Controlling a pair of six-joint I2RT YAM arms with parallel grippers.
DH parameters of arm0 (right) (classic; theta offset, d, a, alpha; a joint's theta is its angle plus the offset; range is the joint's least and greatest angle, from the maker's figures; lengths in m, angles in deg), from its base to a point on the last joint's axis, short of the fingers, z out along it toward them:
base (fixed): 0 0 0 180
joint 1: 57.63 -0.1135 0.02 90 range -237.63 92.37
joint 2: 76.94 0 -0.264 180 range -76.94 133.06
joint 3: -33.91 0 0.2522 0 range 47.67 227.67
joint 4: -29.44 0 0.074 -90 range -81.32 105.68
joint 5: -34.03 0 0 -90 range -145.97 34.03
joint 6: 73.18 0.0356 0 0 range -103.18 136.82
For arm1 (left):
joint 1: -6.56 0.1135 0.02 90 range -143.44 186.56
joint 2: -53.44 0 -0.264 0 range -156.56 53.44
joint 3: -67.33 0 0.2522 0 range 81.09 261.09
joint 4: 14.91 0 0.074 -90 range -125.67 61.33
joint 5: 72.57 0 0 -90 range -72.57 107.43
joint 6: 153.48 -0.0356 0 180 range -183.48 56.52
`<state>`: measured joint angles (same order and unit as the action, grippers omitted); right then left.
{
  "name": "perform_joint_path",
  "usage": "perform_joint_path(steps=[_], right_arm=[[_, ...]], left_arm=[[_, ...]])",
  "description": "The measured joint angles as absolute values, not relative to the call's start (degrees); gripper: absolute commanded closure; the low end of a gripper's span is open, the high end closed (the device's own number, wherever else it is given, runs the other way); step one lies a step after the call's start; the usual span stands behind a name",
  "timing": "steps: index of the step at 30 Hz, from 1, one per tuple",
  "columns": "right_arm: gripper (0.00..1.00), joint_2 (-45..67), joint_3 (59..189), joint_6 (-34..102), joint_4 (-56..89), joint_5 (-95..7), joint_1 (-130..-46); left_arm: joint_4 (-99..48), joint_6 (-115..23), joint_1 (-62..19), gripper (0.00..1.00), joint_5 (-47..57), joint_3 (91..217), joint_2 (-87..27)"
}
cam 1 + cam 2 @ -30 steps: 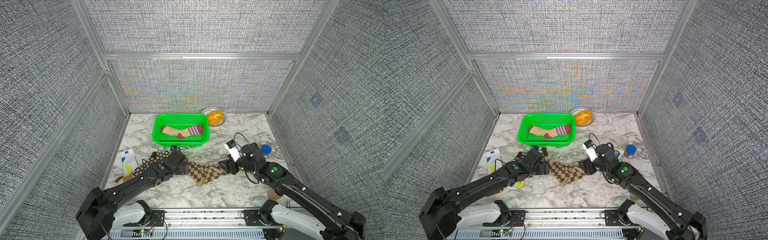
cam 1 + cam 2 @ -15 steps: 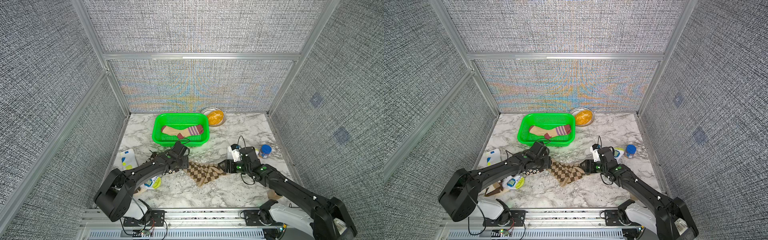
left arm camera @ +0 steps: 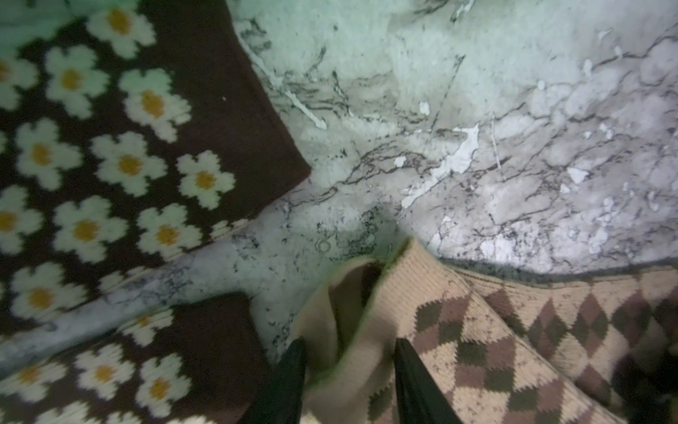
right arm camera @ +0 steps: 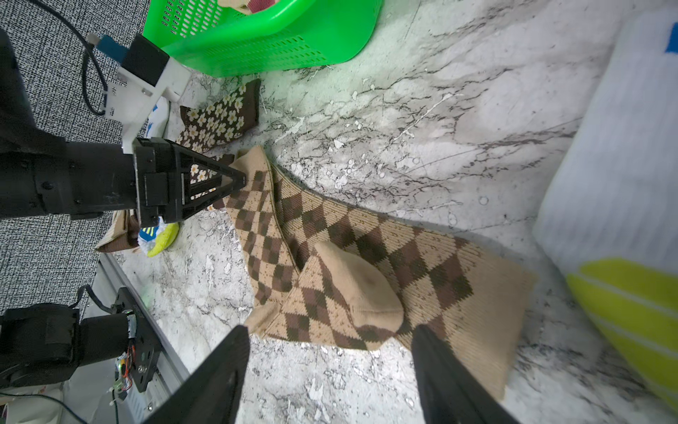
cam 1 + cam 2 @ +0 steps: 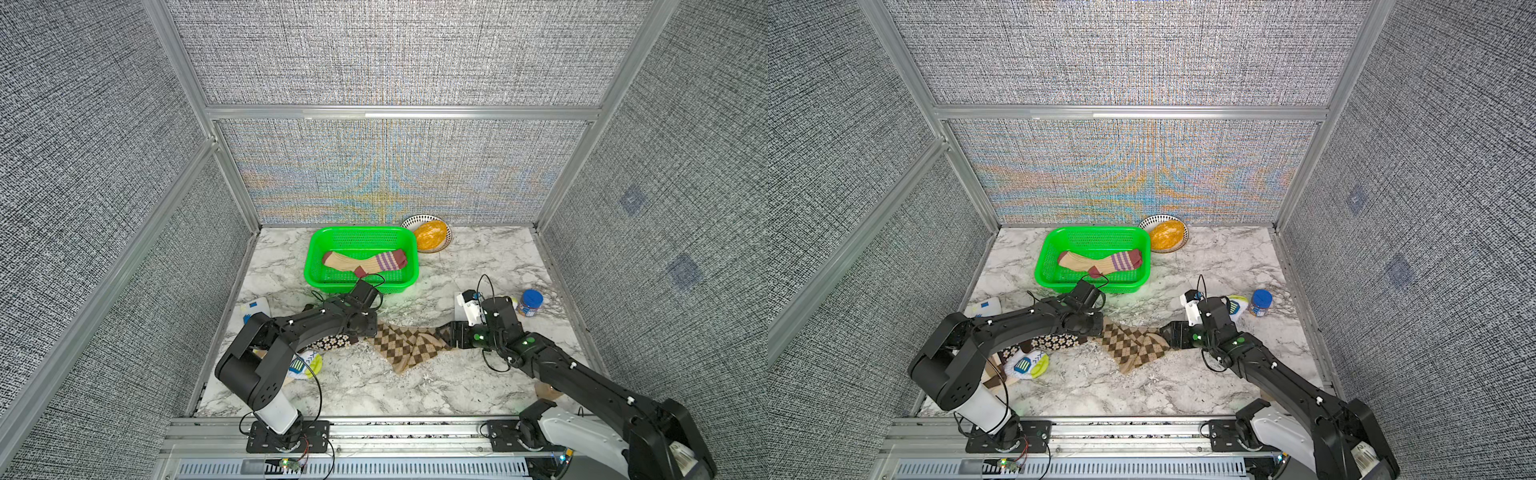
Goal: Place the socks together as a pair
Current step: Flatten out the sock.
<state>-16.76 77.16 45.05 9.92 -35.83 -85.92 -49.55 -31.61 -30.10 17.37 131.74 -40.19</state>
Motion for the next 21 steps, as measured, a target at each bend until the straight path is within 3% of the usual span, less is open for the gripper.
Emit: perform_joint_path(steps=[12,18,21], right_arm=[[0.28,-15.1,76.7,44.7,10.7,-34.9,-85.9],[0.28,-14.9,76.6,44.4,10.9,-34.7,-85.9],[0.28,-15.1,76.6,44.4,11.0,-34.7,-85.9]], left_arm=[[-51.3,-33.1,-30.1,0.84,17.4,132.1,-36.2],[-51.4,-33.4,-30.1,0.99,16.3,132.5,-36.5],[-51.6,-33.7,-30.1,1.00,15.7,132.7,-36.1]])
